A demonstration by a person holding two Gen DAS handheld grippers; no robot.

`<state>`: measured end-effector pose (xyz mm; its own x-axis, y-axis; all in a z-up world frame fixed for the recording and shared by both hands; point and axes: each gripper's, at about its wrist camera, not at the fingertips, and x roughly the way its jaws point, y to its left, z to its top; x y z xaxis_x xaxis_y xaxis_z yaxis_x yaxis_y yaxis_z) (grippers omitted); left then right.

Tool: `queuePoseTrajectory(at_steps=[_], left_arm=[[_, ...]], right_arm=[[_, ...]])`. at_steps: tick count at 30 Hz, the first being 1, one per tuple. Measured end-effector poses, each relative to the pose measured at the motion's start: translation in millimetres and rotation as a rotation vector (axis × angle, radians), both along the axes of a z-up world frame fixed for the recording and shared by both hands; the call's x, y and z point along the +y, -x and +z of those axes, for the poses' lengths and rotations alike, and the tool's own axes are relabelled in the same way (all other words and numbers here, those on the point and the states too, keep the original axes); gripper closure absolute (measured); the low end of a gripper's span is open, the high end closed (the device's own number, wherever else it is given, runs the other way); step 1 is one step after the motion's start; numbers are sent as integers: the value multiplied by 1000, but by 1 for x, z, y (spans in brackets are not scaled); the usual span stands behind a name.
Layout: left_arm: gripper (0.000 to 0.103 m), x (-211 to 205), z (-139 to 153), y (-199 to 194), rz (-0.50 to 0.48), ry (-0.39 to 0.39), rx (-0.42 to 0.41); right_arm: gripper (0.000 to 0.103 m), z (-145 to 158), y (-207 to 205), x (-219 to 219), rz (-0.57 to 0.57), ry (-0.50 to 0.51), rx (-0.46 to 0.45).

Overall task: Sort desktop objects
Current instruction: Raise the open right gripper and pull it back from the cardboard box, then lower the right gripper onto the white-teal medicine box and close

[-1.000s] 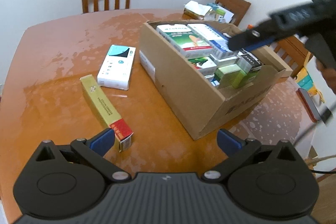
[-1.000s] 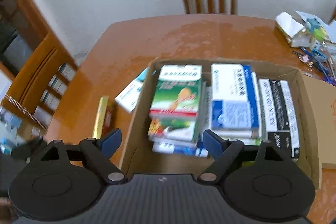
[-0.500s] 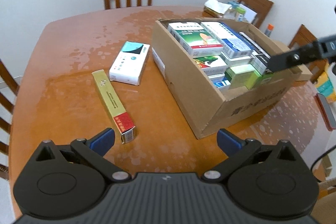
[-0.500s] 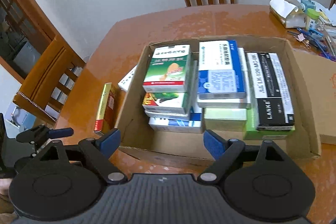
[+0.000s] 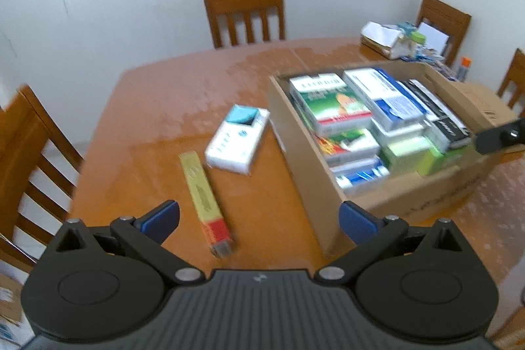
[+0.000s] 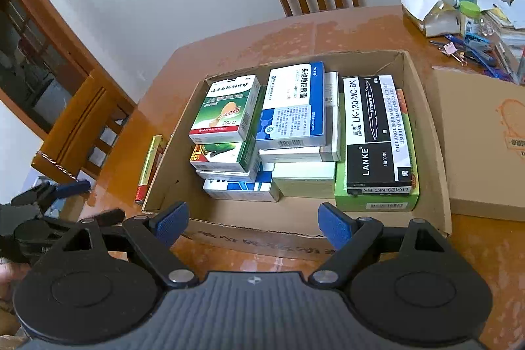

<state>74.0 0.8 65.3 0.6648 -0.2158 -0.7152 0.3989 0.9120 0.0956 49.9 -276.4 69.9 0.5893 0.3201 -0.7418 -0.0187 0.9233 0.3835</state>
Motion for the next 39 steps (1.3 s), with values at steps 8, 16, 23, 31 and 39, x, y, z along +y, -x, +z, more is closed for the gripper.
queuePoseTrajectory(at_steps=[8,16,23,31,39], left_arm=[[0,9,2,-50,-66,-110,-141],[8,-19,-56,-126,-272,-197,-103],[8,-36,-95,-161,-335,-192,9],[34,-31,-110,-178,-303,-144,117],[42,-32,-108,-174,-280,-132,114]], right_arm=[[13,8,10,1,-59,-24,-26],[13,17,-1,45,-163,23,16],[13,18,1,69,-243,23,41],[13,8,3,56,-317,8,76],[13,7,-3,57,-292,6,87]])
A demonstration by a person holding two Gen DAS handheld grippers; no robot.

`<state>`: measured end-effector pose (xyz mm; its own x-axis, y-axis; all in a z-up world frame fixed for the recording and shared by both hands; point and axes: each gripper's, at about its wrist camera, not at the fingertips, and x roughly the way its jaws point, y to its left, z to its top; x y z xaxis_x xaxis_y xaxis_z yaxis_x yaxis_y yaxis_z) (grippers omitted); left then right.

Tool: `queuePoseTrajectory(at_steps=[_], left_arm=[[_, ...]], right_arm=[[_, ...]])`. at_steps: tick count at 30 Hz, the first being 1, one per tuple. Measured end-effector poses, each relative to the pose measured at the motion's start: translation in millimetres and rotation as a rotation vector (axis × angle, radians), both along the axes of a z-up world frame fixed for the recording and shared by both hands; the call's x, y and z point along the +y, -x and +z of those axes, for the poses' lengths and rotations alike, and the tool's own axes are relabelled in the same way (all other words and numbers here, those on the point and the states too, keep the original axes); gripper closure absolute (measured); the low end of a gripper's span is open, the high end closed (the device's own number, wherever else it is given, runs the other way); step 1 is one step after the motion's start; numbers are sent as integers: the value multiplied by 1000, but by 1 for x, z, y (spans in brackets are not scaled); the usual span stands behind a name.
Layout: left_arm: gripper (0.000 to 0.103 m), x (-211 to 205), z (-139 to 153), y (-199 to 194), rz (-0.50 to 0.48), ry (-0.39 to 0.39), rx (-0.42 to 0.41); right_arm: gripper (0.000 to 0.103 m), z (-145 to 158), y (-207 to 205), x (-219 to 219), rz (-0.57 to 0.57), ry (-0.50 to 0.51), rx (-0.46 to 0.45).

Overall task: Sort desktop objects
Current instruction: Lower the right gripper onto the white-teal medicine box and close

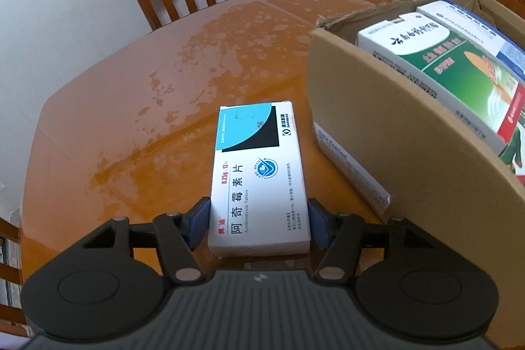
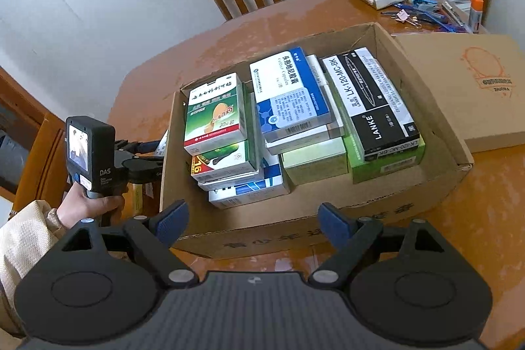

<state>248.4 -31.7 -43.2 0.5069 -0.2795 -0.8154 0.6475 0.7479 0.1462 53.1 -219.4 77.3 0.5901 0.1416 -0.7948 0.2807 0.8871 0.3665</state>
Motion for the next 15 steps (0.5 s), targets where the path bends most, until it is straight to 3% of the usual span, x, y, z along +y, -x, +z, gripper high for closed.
queuePoseTrajectory(at_steps=[15], left_arm=[[42,21,4,30,60,44,59]], right_arm=[[13,24,-47,35,128,0,-79]])
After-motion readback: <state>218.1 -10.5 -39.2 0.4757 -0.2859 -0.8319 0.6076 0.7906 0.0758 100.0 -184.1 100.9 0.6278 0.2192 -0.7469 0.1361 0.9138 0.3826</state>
